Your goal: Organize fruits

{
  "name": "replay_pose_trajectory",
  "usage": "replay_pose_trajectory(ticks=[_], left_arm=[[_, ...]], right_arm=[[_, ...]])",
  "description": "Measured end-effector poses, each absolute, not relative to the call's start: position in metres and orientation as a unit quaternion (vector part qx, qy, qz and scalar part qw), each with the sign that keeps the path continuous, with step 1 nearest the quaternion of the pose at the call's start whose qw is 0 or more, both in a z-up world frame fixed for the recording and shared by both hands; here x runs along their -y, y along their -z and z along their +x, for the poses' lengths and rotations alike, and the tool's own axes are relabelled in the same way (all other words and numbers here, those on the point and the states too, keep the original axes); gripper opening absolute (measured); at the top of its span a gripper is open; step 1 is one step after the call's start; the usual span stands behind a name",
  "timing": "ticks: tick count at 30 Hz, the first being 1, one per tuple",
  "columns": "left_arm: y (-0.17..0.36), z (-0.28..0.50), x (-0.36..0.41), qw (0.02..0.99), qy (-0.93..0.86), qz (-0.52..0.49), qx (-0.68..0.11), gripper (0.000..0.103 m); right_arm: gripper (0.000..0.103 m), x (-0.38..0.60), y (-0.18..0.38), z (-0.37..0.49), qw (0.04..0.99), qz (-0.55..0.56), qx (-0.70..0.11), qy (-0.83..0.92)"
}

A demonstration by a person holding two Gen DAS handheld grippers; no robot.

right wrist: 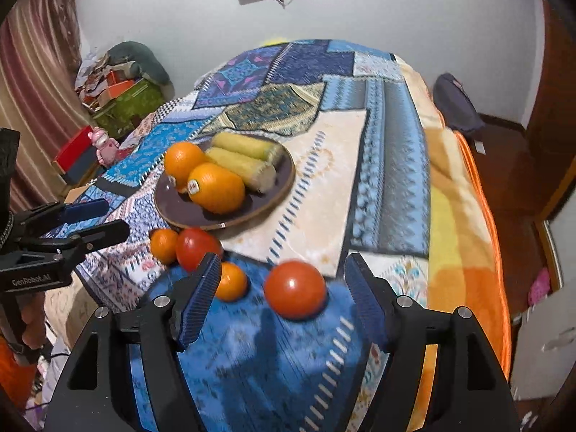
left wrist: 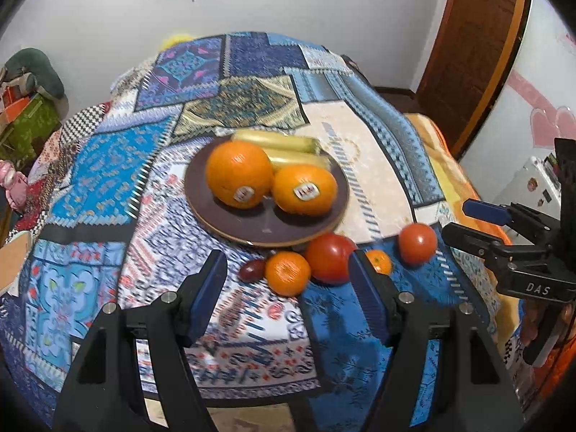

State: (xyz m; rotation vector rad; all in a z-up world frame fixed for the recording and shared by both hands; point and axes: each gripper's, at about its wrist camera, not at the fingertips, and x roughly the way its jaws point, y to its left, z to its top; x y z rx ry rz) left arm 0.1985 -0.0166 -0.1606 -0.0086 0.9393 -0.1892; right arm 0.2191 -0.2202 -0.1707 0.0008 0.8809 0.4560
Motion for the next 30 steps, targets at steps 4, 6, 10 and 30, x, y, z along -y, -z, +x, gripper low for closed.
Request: replay_pose_trajectory(ticks=[4,6,10,30], left_arm=[[0.173,0.201,0.031,0.88,0.1,0.0,-0.465,0.069],[0.178,0.204,0.038,0.877,0.107,0.002,-0.468,0.069],[0.186,0.212,0.05,0.874,0.12,0.012,-0.471,0.069],[0.212,0.243,0.07,0.865,0.122,0.056,-0.484,0.061]], right_arm=[[0.068,0.226,0.183,0.213,0.874,0.012,-0.434,-0.218],[0.068,0.227,0.191,0.212,0.87,0.017,-0.441,-0.22],[0.068,0.228,0.201,0.216,0.864,0.026,-0.451,-0.223],[0.05,0.222,0.227,0.224,0.848,0.035,-0.473,-0.236]])
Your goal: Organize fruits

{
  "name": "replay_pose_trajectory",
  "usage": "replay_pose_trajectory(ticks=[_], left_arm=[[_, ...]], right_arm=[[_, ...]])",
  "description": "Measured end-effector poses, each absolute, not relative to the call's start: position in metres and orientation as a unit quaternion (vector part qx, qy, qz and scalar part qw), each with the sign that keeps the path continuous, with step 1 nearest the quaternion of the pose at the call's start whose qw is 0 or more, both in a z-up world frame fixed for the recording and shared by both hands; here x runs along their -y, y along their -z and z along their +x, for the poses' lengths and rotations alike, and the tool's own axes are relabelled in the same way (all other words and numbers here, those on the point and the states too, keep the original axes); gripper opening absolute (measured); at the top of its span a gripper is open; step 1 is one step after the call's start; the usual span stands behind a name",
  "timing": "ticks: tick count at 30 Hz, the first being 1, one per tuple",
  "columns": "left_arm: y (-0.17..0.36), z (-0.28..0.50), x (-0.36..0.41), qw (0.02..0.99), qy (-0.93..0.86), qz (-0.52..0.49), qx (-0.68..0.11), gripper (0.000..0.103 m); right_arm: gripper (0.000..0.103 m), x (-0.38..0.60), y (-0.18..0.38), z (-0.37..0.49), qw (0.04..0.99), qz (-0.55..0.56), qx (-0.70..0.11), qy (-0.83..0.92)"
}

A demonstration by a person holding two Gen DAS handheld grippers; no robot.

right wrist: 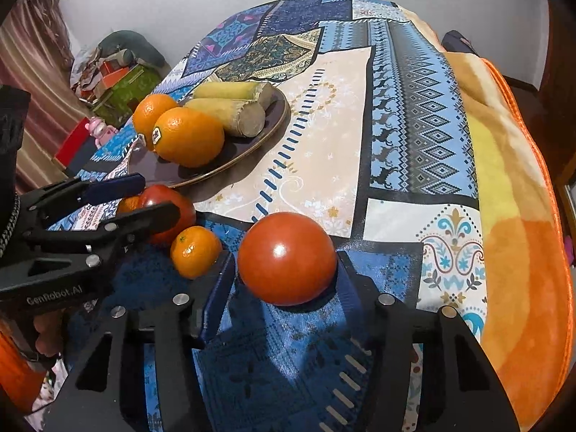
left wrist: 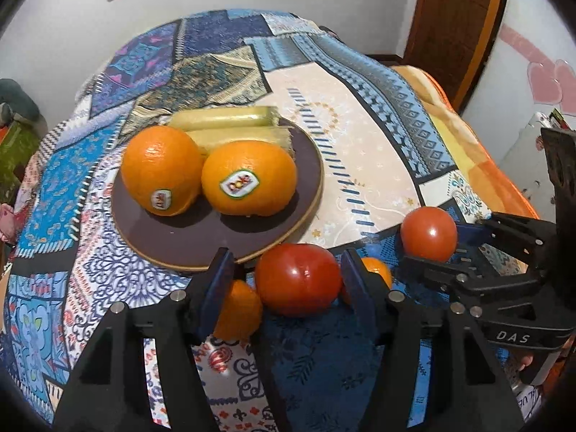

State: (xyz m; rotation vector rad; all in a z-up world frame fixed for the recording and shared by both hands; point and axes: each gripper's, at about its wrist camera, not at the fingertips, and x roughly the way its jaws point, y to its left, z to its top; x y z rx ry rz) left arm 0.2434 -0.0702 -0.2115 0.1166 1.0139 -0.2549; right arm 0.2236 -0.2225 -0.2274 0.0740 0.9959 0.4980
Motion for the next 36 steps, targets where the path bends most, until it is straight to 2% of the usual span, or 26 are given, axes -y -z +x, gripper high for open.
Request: replay_pose_trajectory(ticks=[3,6,19,20,21,29,34,36], left_arm=[[0.213,0.243,0.074,0.863,0.129,0.063,-0.485,0.061],[0.213,0.241,0.075,0.864,0.138,0.062,-0.481,0.05],[0.195,0.225,0.059,0.877,0.129,0.024,-0.462,0.045],[0.19,0.223,0.056,0.88,0.127,0.022,-0.458,0.034],[0.187,0.222,0.054,0.881,0.126,0.02,-0.455,0.0],[0.176,0.225,0.031,0.879,0.129,-0.002,-0.459,0.001],[0.181,0.222,0.04,0.873,0.142,0.002,-0.466,0.015],[0.185,0.223,0.046,0.87,0.145,0.007,-0.472,0.027]], right_arm=[[0.048,0.223,0.227,0.226,0.848,0.039,-0.473,-0.236],[0.048,0.224,0.227,0.224,0.849,0.04,-0.472,-0.236],[0.048,0.221,0.208,0.222,0.86,0.034,-0.451,-0.236],[0.048,0.219,0.206,0.222,0.861,0.033,-0.448,-0.236],[0.048,0.218,0.204,0.223,0.862,0.033,-0.446,-0.237],[0.048,0.204,0.192,0.225,0.867,0.038,-0.43,-0.248],[0.048,0.202,0.194,0.223,0.866,0.029,-0.433,-0.248],[0.048,0.205,0.195,0.223,0.866,0.03,-0.435,-0.245]])
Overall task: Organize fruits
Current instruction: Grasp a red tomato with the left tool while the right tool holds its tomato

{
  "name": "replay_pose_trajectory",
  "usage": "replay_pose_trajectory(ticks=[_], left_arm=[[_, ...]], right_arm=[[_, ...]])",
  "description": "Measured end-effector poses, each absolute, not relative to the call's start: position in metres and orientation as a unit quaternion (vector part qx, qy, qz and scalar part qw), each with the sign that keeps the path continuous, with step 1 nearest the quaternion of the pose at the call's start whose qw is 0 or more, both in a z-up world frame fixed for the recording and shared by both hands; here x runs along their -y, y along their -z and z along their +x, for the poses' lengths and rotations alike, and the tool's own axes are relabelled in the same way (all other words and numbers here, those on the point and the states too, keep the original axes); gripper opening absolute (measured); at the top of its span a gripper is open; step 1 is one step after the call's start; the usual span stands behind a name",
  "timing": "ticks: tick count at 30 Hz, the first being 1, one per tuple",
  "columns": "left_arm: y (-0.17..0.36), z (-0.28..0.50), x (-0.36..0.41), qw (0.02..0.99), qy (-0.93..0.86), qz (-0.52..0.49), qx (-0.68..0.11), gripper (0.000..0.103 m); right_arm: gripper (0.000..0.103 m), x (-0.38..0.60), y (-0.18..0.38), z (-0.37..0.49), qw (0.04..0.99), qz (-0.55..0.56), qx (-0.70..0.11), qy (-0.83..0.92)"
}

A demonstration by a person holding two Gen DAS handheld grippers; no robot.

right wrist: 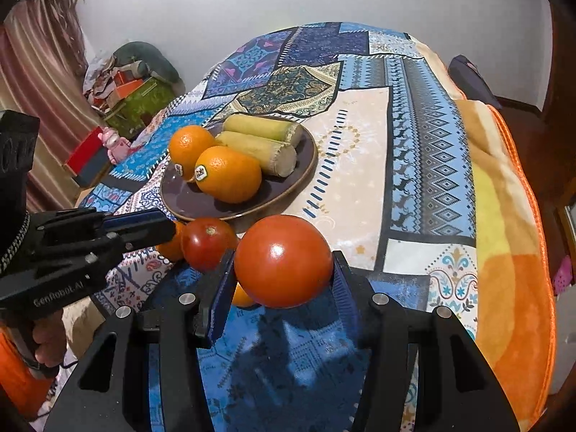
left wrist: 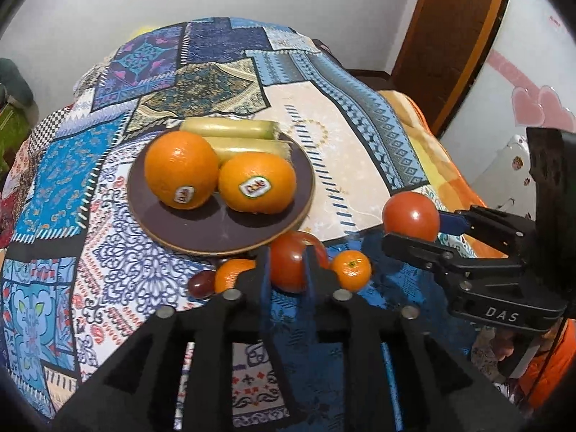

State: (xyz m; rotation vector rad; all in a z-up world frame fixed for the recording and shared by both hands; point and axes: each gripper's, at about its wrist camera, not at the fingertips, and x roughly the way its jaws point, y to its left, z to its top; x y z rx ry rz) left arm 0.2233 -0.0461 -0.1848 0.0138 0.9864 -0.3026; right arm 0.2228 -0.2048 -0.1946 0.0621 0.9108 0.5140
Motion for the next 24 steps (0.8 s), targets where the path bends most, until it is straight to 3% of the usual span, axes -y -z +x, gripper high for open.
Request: replay_pose_trajectory(ticks=[3,11,24], left_arm=[[0.192,0.227,0.053,0.864,0.146,0.011,-0.481,0.039],[0.204,0.237,0.068,0.855,0.151,0.042,-0.494,0.05],[0.212,0.244,0.076,0.837,0.172,0.091,-0.511,0.051]], right_arm=[[0.048,0.21,0.195,0.223,0.866,0.034,-0.436,-0.243],[0.048,0.218,0.198,0.222,0.864,0.04,-0.44,-0.242],[0.048,0.22,0.2,0.221,0.861,0.05,-0.441,-0.25]])
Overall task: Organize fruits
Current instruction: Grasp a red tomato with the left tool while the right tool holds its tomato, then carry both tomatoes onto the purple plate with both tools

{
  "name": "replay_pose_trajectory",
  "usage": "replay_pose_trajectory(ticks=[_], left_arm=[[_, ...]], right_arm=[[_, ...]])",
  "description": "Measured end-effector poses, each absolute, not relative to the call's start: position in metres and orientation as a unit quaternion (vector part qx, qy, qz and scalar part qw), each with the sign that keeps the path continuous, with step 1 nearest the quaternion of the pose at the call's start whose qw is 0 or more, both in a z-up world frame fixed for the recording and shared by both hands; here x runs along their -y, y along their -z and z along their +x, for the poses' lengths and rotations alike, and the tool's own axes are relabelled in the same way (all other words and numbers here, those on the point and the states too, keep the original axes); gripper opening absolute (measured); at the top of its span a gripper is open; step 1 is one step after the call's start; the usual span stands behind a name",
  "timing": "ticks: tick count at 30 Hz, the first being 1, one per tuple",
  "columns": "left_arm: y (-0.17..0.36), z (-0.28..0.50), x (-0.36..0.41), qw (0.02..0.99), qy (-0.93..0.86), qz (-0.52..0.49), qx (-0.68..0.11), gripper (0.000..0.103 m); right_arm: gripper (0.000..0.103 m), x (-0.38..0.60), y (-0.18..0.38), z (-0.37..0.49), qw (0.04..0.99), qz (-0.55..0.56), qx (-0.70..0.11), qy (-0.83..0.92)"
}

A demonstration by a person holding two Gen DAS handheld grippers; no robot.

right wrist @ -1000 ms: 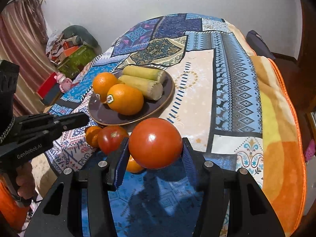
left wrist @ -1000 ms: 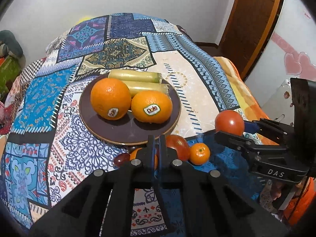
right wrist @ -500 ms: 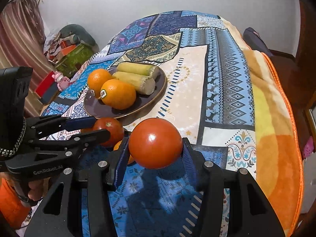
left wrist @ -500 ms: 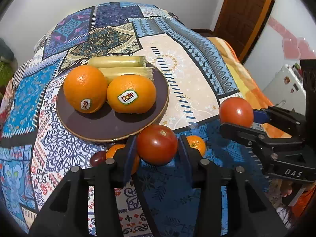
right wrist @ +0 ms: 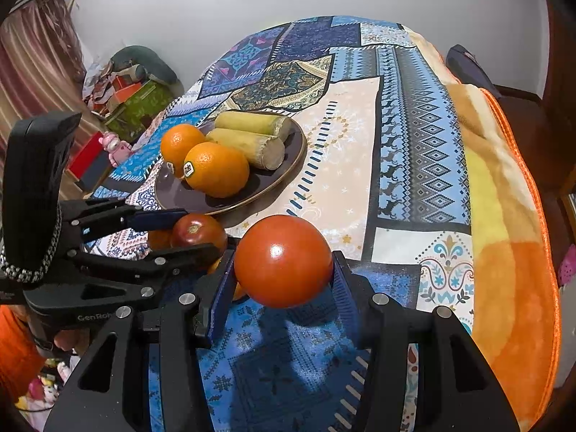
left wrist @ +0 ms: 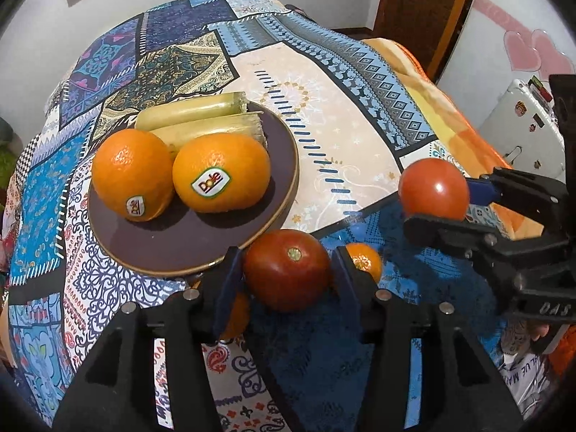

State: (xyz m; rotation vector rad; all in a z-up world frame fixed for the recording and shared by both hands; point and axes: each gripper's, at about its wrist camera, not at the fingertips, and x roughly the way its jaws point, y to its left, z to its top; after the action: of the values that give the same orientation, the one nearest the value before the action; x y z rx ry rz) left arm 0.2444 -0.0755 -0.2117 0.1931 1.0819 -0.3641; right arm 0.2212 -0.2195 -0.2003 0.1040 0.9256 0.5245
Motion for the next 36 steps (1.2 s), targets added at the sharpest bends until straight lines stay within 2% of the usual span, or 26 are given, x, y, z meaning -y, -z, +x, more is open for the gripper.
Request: replay_pose_trajectory(ticks=[5,13,25,36], left_arm=[[0.213,0.248,0.083,0.837,0.162,0.11,-0.511,0.051],[0.206,0.238,0.071,0.847,0.154,0.082,-0.502,0.049],[0.151,0.231,0.028,0.89,0.123,0.034,-0.438,0.049],[0.163,0.252,-0.019,0.891,0.077,0.0,-0.447,0.049]], right_arm=[[0.048,0.22,0.199,0.222,0.86,0.051,-0.443,-0.249],[0.048,0.222,0.191,0.219,0.863,0.053,-0.436,-0.25],[0.048,0.205,0.177,0.233,0.867,0.037,-0.422,-0.261],[0.048,0.154,0.158,0.258,0.87,0.015,-0.391,-0.299]])
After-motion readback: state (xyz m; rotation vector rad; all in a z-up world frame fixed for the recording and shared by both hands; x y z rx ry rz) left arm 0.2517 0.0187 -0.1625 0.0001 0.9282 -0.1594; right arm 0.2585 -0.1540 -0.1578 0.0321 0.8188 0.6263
